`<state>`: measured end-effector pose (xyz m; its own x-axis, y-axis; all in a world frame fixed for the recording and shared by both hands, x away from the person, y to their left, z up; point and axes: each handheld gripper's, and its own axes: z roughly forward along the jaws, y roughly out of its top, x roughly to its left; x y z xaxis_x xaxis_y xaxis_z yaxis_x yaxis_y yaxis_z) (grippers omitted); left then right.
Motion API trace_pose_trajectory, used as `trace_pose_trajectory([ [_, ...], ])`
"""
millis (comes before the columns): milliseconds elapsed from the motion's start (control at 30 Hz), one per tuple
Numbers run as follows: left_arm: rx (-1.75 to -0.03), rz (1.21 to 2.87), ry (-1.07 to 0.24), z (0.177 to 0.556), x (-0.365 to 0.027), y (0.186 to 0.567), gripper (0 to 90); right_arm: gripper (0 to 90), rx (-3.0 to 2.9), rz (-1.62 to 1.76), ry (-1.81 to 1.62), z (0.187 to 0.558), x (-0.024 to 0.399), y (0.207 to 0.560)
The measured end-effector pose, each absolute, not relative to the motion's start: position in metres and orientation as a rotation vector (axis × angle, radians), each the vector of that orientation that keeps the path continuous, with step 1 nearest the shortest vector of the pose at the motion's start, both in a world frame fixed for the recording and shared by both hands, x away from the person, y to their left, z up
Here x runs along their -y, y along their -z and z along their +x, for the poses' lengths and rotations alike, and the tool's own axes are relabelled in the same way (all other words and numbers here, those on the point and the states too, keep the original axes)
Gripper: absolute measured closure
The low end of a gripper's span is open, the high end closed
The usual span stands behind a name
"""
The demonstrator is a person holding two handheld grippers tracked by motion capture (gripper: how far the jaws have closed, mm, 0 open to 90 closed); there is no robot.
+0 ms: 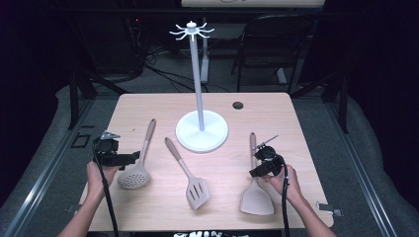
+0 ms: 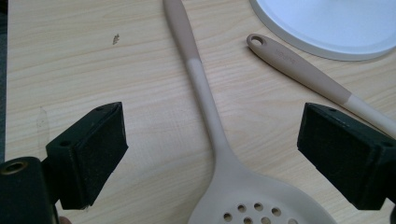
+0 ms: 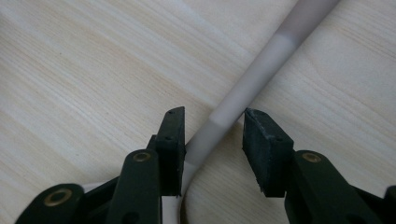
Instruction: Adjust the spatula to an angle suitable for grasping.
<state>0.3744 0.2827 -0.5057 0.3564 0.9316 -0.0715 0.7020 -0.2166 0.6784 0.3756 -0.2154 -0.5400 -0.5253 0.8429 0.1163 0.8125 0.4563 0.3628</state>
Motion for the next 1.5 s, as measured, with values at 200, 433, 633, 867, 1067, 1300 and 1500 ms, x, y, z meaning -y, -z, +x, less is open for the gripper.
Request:
trace_pose_trajectory([
  [200, -1.414, 1.995, -0.474, 0.374, -0.282, 0.506, 8.0, 63.4, -2.615, 1.461, -0.556, 0.373, 0.215, 0.539],
  [433, -1.414, 1.998, -0.472, 0.375, -0.283, 0.506, 8.1, 65.3, -2.604, 1.436, -0.559, 0.369, 0.214, 0.540],
  [633, -1.416, 2.002, -0.477, 0.375, -0.282, 0.506, 8.2, 66.8, -2.657, 1.362, -0.515, 0.365, 0.212, 0.537],
  [867, -1.420, 2.004, -0.472, 0.375, -0.283, 0.506, 8.3, 68.0, -2.688, 1.353, -0.504, 0.362, 0.210, 0.537],
  [1067, -1.417, 2.009, -0.474, 0.375, -0.281, 0.506, 8.3, 67.7, -2.674, 1.400, -0.521, 0.365, 0.213, 0.537],
  [1300, -1.416, 2.013, -0.471, 0.376, -0.281, 0.507, 8.5, 67.1, -2.585, 1.438, -0.529, 0.375, 0.202, 0.538],
  [1500, -1.405, 2.019, -0.463, 0.377, -0.279, 0.508, 8.8, 66.7, -2.569, 1.453, -0.470, 0.383, 0.199, 0.542],
])
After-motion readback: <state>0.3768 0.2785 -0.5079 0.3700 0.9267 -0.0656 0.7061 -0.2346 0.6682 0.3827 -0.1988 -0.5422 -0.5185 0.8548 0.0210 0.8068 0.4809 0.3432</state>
